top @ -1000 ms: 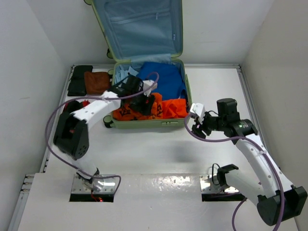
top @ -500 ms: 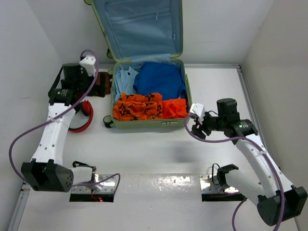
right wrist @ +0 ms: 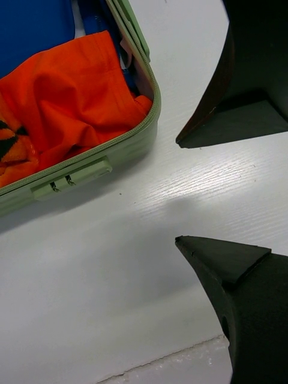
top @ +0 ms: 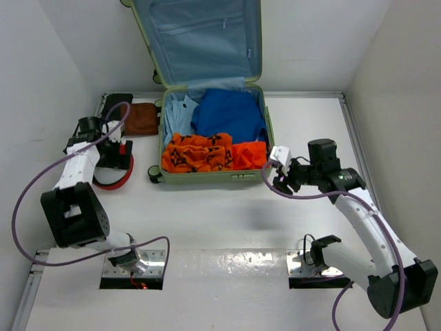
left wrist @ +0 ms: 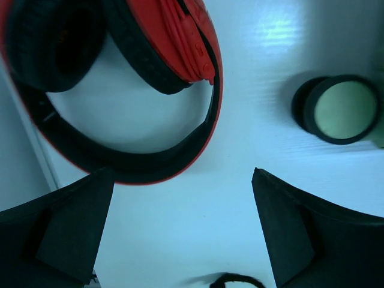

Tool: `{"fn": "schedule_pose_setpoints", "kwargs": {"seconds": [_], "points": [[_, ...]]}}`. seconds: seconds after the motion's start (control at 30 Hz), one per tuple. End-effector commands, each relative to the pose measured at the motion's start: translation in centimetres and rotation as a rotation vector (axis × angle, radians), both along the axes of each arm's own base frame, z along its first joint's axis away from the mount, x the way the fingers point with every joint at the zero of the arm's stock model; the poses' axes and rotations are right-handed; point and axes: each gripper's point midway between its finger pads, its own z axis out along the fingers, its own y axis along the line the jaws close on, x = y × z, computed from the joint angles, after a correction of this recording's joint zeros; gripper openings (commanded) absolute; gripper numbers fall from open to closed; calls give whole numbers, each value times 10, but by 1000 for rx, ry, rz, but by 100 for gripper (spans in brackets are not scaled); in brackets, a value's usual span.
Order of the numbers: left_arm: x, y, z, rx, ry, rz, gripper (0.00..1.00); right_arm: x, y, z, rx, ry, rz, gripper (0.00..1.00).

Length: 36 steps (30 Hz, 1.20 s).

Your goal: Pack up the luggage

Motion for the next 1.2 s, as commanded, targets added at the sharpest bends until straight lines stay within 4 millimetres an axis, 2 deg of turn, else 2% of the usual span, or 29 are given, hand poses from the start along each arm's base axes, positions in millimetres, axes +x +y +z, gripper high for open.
{"fn": "schedule_pose_setpoints", "kwargs": {"seconds": [0.0, 0.13, 0.3, 0.37, 0.4, 0.5, 0.53, 0.57, 0.63, 0.67, 0.77, 0.8, 0.83, 0.87, 0.9, 0.93, 0.97, 1.0, 1.03, 1.17], "points": [[4, 3, -23, 26, 7, -132, 100, 4, 5, 4, 19, -23, 22, 60], [5, 8, -45, 53, 26, -170, 100, 4, 5, 0, 13, -13, 24, 60], [18, 19, -68, 85, 47, -161, 98, 7, 5, 1, 10, -16, 22, 60], [28, 29, -75, 140, 43, -157, 93, 7, 6, 1, 10, -6, 21, 60], [28, 33, -80, 163, 49, -155, 93, 9, 6, 3, 11, -10, 20, 60], [28, 45, -90, 207, 76, -170, 84, 9, 5, 5, 10, -17, 24, 60], [32, 46, -87, 192, 60, -170, 79, 9, 6, 4, 9, -16, 26, 60], [33, 42, -89, 176, 68, -200, 65, 8, 6, 4, 10, -19, 26, 60], [29, 35, -90, 146, 86, -247, 51, 8, 6, 4, 11, -19, 24, 60], [28, 28, -87, 117, 75, -273, 38, 8, 6, 5, 14, -20, 25, 60], [22, 15, -76, 74, 65, -343, 21, 6, 6, 7, 13, -29, 30, 60], [25, 13, -59, 81, 23, -348, 10, 5, 6, 6, 12, -25, 32, 60], [19, 11, -51, 73, 20, -357, 6, 4, 5, 6, 9, -26, 32, 60], [25, 11, -31, 80, -25, -353, 3, 2, 4, 6, 7, -27, 29, 60], [29, 7, -1, 93, -97, -352, 0, 2, 2, 6, 3, -30, 25, 60], [32, 6, 20, 96, -141, -340, 0, 1, 2, 8, 7, -42, 20, 60], [41, 1, 59, 101, -211, -335, 0, 2, -1, 7, 11, -37, 5, 60], [46, -7, 86, 99, -272, -352, 0, 4, -2, 8, 22, -38, -9, 60], [57, -21, 137, 137, -386, -376, 0, 10, -3, 11, 53, -30, -54, 60], [69, -65, 210, 192, -544, -496, 0, 34, -17, 18, 158, 71, -221, 60]]}}
